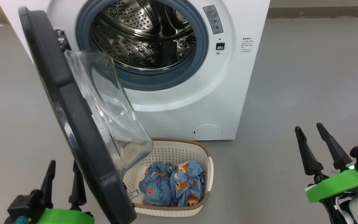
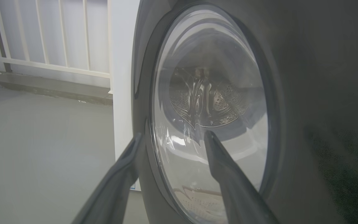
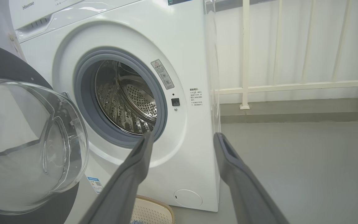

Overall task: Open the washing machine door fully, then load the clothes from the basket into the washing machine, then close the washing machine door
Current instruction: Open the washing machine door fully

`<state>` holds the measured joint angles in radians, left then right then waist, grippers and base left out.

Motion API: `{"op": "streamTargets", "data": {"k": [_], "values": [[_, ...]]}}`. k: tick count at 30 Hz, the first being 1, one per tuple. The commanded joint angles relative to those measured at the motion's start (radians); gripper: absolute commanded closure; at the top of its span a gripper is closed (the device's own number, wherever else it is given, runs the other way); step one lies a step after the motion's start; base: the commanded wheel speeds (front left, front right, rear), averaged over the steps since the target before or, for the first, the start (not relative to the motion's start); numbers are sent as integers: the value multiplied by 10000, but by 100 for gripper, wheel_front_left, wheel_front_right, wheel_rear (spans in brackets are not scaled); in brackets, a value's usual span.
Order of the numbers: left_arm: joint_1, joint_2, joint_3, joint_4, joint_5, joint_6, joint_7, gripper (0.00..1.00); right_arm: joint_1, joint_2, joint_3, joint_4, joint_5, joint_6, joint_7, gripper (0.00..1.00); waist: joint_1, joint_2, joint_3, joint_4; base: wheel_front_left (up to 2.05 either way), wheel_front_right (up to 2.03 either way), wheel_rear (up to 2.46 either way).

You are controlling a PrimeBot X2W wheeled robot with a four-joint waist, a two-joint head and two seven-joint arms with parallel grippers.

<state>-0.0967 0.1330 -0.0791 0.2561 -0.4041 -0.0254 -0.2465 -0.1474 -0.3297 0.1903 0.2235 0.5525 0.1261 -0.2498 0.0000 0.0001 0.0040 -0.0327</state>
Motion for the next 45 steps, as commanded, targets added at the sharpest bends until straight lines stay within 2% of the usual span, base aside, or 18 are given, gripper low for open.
{"op": "streamTargets", "data": {"k": [1, 22, 45], "values": [[-120, 217, 296, -331, -90, 60, -88, 0, 35, -123, 108, -175, -116, 46, -119, 0, 0, -1, -4, 2, 0, 0, 0], [-61, 261, 107, -484, -133, 231, -24, 0, -94, -143, 457, 129, -124, 46, -120, 0, 0, -1, -75, -72, 0, 0, 0], [-196, 391, 78, -163, -296, 171, -69, 0, -124, -190, 567, 276, 60, 46, -120, 0, 0, -1, -129, -183, 0, 0, 0]]}}
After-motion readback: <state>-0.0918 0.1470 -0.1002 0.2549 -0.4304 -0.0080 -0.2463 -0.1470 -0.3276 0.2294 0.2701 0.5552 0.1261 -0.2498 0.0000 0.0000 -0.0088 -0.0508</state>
